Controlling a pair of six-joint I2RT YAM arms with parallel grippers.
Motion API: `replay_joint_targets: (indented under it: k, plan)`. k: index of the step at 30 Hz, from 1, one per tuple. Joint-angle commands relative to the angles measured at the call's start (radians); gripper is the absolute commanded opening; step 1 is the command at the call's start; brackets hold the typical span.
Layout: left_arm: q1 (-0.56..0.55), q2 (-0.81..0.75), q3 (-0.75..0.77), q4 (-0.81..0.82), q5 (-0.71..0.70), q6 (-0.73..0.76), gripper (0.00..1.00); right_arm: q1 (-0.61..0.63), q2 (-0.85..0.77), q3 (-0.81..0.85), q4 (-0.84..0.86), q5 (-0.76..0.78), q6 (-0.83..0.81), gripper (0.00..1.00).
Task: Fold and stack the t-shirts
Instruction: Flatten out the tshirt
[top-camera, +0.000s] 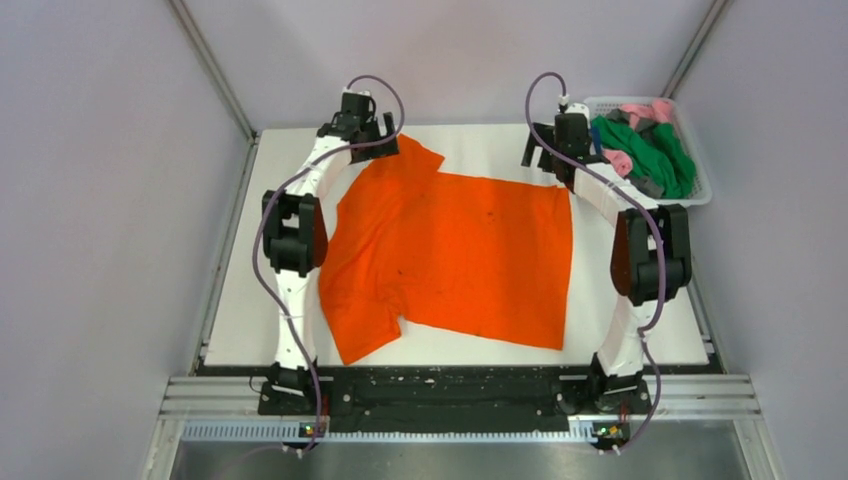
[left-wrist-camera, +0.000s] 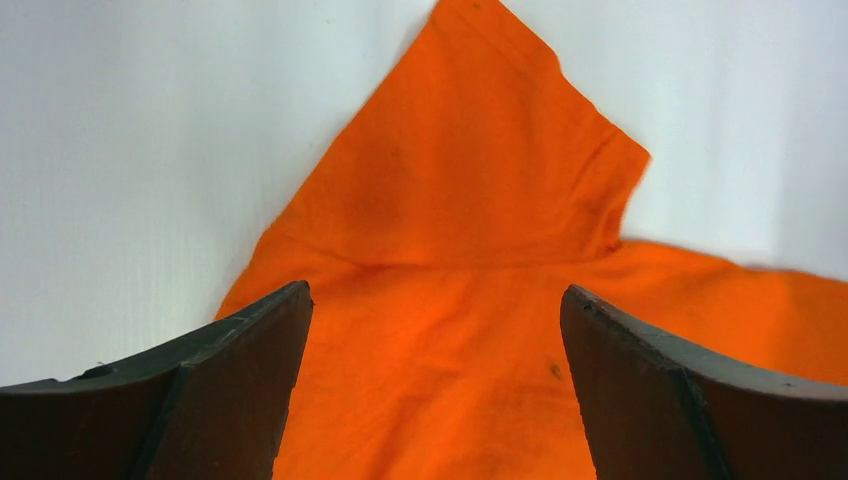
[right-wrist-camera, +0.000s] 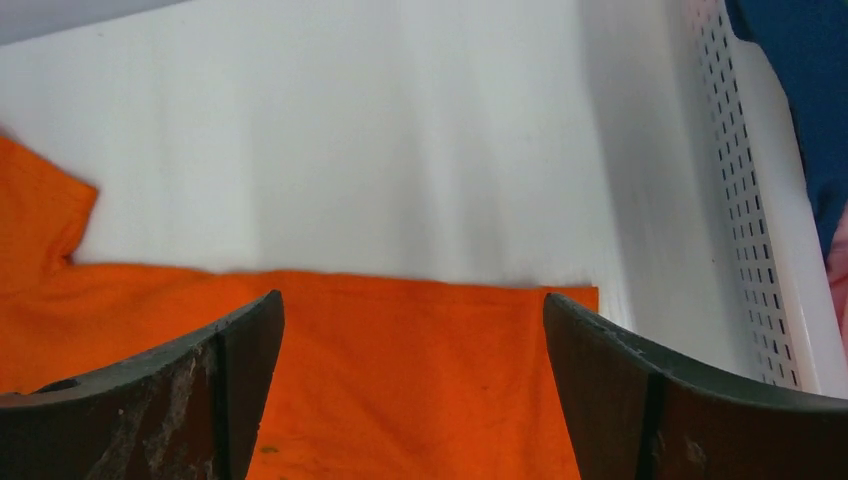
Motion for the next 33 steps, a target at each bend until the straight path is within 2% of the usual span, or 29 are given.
replay_joint_targets:
  k: [1,7,12,16,19,28,33]
  plan:
    - [-0.003,-0.221,-0.113,0.062,0.035,-0.035,0.99,0.004,-0.159,-0.082,0.024,-0.074,0.057,0.99]
    - [-0.025,-0.464,-0.488,0.105,0.059,-0.089,0.99,0.039,-0.419,-0.421,0.002,-0.183,0.149,0.99]
    - [-0.035,-0.676,-0.855,0.173,0.132,-0.199,0.99,0.165,-0.569,-0.633,-0.058,-0.164,0.203,0.99]
    - [-0.073,-0.842,-1.097,0.235,0.134,-0.267,0.99,0.258,-0.614,-0.750,-0.054,-0.164,0.272,0.99]
    - [-0.099,-0.974,-1.271,0.248,0.106,-0.324,0.99,0.269,-0.620,-0.811,-0.045,-0.153,0.308,0.99]
    - [-0.129,-1.260,-1.606,0.223,0.136,-0.454,0.99,0.266,-0.653,-0.871,-0.113,0.034,0.348,0.99]
    - [-0.135,-1.343,-1.681,0.140,0.155,-0.494,0.99,0.266,-0.658,-0.924,-0.117,0.074,0.348,0.99]
